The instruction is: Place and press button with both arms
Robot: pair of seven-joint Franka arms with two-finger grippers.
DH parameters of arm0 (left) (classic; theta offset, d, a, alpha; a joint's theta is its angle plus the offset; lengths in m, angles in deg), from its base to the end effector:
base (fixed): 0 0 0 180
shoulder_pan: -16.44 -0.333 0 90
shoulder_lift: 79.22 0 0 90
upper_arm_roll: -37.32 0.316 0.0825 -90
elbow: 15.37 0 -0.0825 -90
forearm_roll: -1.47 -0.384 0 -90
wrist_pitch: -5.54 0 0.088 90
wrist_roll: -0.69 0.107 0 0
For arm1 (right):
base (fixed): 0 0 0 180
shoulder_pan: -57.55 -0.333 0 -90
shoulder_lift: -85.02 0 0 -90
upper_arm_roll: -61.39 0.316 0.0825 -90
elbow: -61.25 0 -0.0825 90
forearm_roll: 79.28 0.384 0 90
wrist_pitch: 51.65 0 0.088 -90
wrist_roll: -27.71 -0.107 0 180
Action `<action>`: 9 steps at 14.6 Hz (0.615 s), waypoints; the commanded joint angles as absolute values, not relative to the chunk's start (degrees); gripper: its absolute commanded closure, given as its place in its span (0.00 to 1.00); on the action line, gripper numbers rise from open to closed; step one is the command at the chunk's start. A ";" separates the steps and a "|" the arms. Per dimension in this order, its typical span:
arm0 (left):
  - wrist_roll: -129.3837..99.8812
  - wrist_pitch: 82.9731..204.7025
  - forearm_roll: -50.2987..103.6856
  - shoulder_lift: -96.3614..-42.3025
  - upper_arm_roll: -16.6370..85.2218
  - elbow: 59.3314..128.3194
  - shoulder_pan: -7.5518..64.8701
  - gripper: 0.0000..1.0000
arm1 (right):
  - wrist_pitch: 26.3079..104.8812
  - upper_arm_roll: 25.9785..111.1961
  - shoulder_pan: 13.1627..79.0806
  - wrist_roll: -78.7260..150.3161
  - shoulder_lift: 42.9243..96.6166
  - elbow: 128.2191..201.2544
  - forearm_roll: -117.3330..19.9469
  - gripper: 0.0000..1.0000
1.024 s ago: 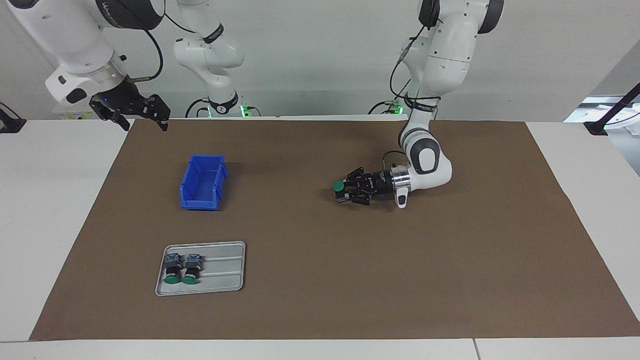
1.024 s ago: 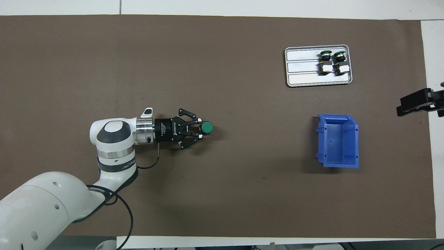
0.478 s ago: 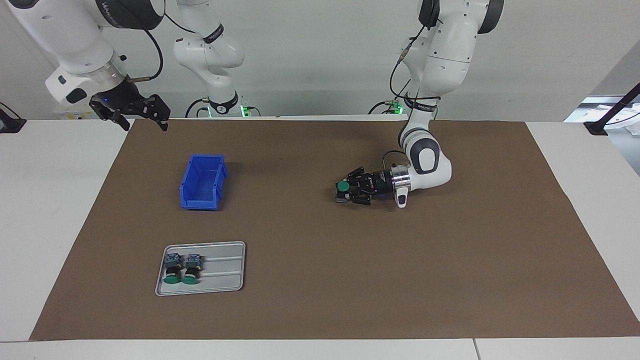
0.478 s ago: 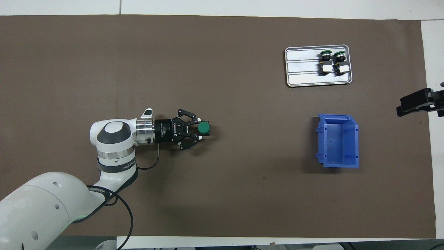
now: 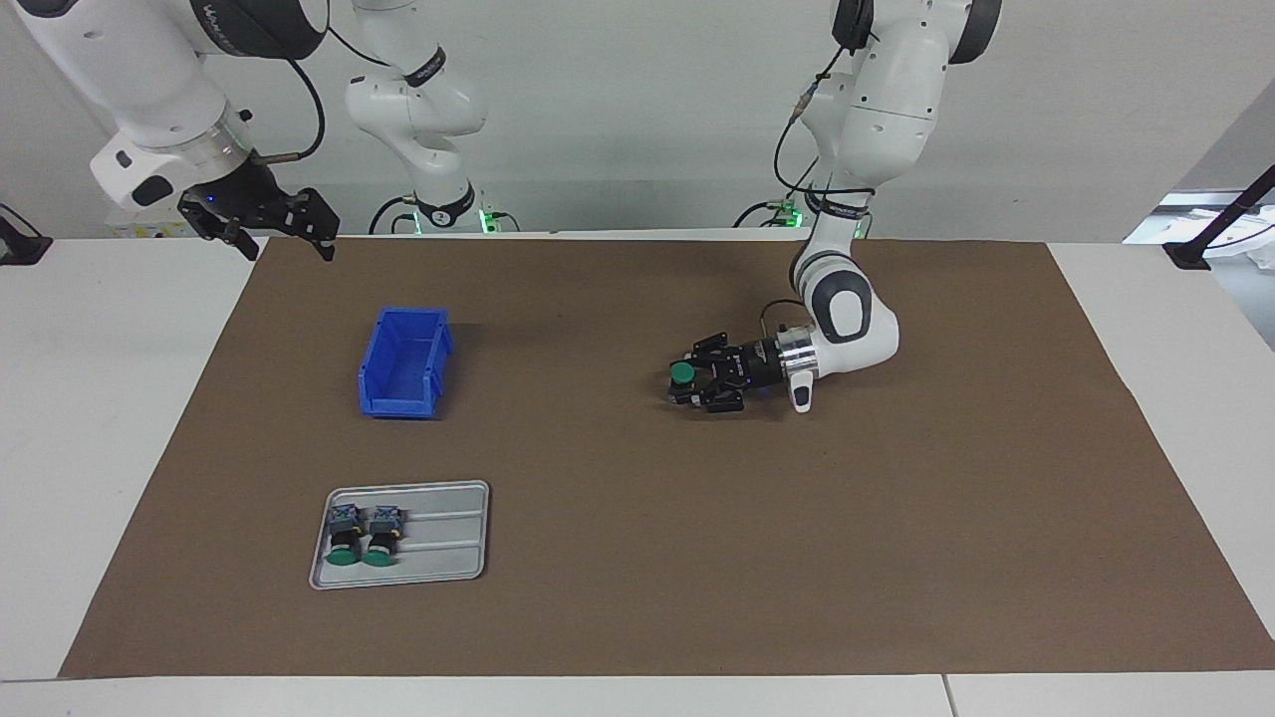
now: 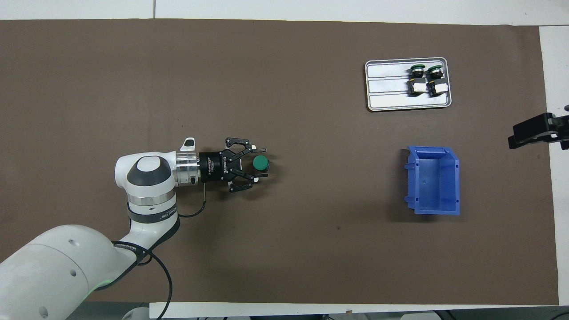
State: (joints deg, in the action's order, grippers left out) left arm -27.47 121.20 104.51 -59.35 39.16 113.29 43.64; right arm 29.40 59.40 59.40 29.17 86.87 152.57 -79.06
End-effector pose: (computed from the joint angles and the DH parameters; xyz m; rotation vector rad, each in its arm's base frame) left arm 0.4570 -0.2792 0.2169 1.4609 1.3418 -1.0322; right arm 0.5257 -0.0351 0.6188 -3.1208 0.0642 0.2292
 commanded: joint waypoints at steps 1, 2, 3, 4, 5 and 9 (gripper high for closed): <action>-28.05 122.96 105.45 -62.08 39.69 115.58 44.57 0.28 | 30.09 59.72 59.74 30.26 88.28 154.15 -78.93 0.02; -28.14 123.40 105.36 -62.77 39.69 116.28 44.65 0.28 | 30.09 59.72 59.92 30.26 88.28 154.15 -78.93 0.02; -28.14 124.01 105.36 -62.78 39.69 116.29 45.26 0.27 | 30.17 59.72 59.92 30.17 88.28 154.15 -78.84 0.02; -28.22 124.37 105.36 -62.96 39.69 116.46 45.44 0.26 | 30.70 59.89 59.66 30.26 88.28 154.15 -78.76 0.02; -28.57 124.46 105.36 -63.13 39.69 116.46 45.79 0.26 | 30.70 60.07 59.57 30.43 88.19 154.06 -78.76 0.02; -29.45 124.55 105.00 -63.84 39.78 116.81 45.45 0.25 | 30.26 60.33 59.66 30.52 88.19 153.97 -78.67 0.02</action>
State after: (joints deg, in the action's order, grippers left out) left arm -28.49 123.24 104.51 -61.78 39.20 114.82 44.73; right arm 29.56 60.15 59.35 29.20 86.88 152.56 -79.02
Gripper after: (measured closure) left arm 0.247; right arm 0.018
